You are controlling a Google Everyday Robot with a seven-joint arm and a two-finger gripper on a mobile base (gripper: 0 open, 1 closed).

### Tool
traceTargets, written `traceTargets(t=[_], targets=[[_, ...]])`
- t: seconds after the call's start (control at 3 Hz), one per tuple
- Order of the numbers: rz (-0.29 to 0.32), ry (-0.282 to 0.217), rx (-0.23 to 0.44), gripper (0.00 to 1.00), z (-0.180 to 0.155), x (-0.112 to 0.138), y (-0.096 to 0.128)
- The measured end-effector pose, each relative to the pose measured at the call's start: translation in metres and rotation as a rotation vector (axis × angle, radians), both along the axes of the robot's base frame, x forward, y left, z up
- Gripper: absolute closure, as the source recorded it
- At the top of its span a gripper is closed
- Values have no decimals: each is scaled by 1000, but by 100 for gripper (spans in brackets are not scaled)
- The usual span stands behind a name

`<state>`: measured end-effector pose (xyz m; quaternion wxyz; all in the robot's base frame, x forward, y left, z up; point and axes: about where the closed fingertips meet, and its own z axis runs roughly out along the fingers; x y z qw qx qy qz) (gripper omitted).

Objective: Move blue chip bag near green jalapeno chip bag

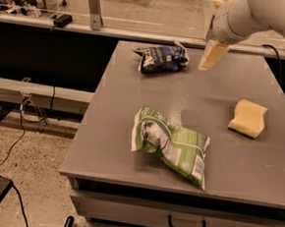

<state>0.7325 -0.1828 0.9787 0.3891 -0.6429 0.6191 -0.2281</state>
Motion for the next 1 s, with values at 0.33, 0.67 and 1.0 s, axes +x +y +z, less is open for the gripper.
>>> traceTargets(t=[0.33, 0.67, 1.0], targets=[[40, -44, 30, 0, 3, 23, 7], [111, -20, 120, 0, -6, 39, 20], [152, 52, 239, 0, -16, 44, 36]])
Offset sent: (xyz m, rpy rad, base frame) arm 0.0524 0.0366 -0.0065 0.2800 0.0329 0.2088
